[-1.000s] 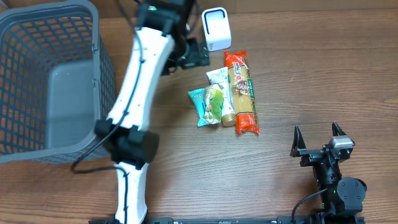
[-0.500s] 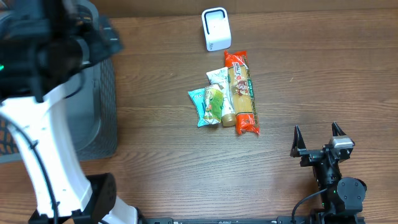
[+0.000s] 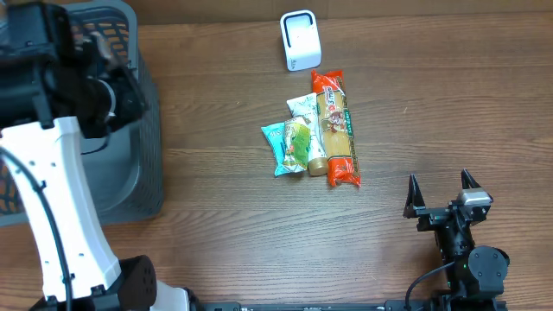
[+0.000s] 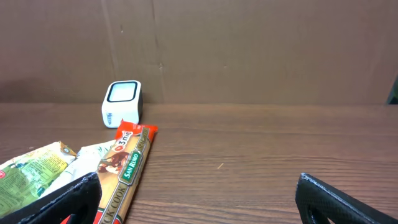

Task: Scan the item barcode
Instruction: 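Open the left gripper and withdraw it back over the basket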

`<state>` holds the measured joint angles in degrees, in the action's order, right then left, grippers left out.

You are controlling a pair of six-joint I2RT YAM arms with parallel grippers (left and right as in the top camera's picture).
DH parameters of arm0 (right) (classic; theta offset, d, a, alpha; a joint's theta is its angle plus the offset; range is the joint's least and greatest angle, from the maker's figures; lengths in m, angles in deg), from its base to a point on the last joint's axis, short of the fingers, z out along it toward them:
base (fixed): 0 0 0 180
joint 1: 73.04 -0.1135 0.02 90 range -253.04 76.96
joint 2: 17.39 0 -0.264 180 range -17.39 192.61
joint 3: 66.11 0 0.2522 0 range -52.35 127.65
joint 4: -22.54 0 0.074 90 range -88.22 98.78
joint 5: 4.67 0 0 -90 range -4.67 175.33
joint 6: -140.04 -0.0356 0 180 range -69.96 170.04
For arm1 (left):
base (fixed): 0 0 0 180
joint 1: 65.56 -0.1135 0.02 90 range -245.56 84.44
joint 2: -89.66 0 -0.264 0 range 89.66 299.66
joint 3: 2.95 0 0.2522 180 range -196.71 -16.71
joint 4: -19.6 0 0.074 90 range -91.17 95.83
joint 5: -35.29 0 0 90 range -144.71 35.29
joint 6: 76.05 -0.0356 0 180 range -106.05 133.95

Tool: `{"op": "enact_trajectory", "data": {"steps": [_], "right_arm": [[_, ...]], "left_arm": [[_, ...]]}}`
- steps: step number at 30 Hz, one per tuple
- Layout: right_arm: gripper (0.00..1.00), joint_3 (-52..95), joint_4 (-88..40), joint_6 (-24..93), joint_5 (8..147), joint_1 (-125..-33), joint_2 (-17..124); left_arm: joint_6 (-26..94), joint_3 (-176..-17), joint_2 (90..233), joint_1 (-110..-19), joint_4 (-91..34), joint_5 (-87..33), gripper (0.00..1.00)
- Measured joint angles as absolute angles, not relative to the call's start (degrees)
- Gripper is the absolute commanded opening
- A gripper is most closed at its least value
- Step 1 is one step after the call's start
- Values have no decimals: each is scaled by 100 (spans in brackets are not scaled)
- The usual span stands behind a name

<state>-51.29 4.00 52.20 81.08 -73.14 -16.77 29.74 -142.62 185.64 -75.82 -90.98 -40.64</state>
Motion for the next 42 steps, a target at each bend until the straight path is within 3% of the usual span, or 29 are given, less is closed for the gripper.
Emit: {"op": "enact_trajectory", "data": {"steps": [14, 24, 42], "right_arm": [[100, -5129, 403, 5222, 8106, -7314, -1677], [100, -5129, 400, 5220, 8108, -7314, -1677], [100, -5129, 398, 5217, 8108, -7314, -1677]], "left_arm": [[3035, -12907, 18564, -7089, -9089, -4617, 4], [3322, -12869, 18564, -7089, -9085, -5620, 4], [3787, -12867, 18564, -7078, -9087, -6368, 4]]}}
